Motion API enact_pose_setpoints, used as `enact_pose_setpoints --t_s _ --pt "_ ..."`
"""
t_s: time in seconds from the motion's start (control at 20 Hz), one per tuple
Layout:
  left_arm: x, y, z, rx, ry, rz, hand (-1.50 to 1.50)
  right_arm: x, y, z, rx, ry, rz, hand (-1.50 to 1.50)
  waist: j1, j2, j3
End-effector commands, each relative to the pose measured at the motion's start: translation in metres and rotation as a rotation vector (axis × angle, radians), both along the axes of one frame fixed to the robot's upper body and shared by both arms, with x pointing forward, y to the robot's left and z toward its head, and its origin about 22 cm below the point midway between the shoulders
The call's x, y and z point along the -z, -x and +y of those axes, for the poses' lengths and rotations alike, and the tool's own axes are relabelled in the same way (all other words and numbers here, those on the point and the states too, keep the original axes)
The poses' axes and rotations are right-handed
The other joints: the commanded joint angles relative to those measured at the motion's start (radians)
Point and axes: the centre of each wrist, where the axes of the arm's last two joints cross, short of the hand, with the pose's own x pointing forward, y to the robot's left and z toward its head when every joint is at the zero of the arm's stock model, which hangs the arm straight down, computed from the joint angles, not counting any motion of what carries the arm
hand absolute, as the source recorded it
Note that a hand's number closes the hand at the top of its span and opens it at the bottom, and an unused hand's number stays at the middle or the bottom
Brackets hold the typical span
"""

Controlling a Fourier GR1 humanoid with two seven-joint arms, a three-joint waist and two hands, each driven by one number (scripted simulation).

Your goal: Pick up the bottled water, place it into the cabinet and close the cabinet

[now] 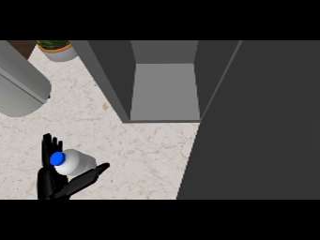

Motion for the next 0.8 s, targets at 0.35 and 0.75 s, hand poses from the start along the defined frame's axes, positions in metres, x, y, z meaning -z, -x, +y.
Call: enact_pose_setpoints --t_s 0.35,0.75 --pt "0.039 0.004 -0.005 -0.03 -0.002 0.016 -1.5 -0.021 0.02 0.002 0.042 0.011 -0.068 -1.5 0.004 0.0 -0.001" --pt "0.055 0.009 -0.005 -0.033 0.044 -0.04 -1.5 -0.017 0.031 -0.003 0.02 0.005 -0.061 -1.5 -0.002 -0.002 0.0"
